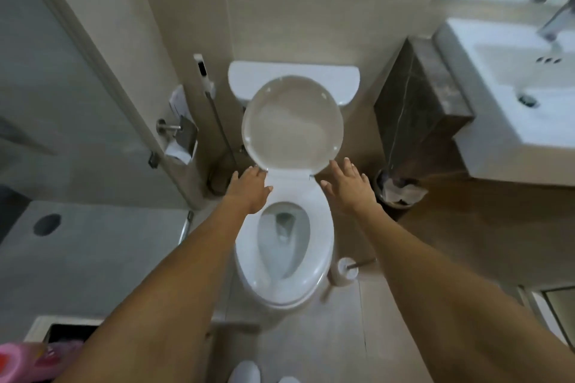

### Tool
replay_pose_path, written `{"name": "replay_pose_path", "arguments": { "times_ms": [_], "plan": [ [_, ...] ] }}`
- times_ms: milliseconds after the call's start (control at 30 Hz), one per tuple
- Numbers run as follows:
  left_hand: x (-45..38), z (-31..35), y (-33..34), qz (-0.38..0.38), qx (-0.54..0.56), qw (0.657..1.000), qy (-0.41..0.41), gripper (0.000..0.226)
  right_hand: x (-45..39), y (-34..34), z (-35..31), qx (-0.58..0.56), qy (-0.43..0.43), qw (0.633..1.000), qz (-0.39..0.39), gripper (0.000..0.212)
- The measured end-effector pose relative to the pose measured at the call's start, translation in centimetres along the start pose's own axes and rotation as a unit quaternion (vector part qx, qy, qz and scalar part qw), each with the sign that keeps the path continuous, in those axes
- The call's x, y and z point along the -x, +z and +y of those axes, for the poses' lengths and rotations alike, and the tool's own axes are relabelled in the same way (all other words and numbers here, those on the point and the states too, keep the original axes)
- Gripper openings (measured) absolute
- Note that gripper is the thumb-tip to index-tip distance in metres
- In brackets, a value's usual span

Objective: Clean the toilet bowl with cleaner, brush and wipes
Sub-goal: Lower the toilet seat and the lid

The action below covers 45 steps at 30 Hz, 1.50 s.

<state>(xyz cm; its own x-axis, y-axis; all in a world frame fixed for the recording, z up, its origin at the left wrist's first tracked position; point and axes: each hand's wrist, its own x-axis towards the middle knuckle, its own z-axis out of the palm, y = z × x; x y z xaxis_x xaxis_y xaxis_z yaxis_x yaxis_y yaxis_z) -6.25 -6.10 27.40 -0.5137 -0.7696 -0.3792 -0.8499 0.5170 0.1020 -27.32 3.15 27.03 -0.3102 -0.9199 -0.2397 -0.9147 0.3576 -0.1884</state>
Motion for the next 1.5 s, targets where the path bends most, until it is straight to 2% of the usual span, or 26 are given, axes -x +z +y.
{"name": "replay_pose_path", "arguments": {
  "times_ms": [100, 167, 400, 600, 833, 1067, 1300, 1500],
  "plan": [
    [-0.7, 0.1, -4.4, 0.054, 0.015, 0.998, 0.007, 0.053, -1.1, -3.4, -0.2, -0.003, 0.004, 1.0, 0.028, 0.063],
    [-1.2, -0.1, -7.1, 0.064, 0.018, 0.998, 0.008, 0.052, -2.2, -5.4, -0.4, 0.001, 0.006, 0.999, 0.033, 0.063],
    [-6.3, -3.1, -12.9, 0.064, 0.0, 0.998, -0.013, 0.052, -8.0, -10.3, -1.4, 0.014, 0.017, 0.999, 0.042, 0.065],
    [-12.8, -5.4, -15.7, 0.043, -0.03, 0.999, -0.009, 0.057, -14.5, -11.7, -2.9, 0.019, 0.025, 0.999, 0.026, 0.063],
    [-19.9, -5.8, -15.6, 0.03, -0.048, 0.998, 0.037, 0.055, -21.6, -10.2, -3.8, 0.008, 0.032, 0.999, 0.004, 0.061],
    [-24.1, -4.6, -14.1, 0.009, -0.022, 0.997, 0.074, 0.057, -25.4, -8.3, -4.0, 0.003, 0.034, 0.999, -0.012, 0.059],
    [-24.0, -4.1, -12.1, 0.014, 0.083, 0.994, 0.074, 0.059, -24.8, -7.0, -4.1, -0.037, 0.039, 0.999, -0.001, 0.056],
    [-21.3, -4.0, -10.8, 0.029, 0.092, 0.992, 0.082, 0.058, -22.2, -6.1, -4.4, -0.044, 0.037, 0.998, 0.019, 0.055]
  ]
}}
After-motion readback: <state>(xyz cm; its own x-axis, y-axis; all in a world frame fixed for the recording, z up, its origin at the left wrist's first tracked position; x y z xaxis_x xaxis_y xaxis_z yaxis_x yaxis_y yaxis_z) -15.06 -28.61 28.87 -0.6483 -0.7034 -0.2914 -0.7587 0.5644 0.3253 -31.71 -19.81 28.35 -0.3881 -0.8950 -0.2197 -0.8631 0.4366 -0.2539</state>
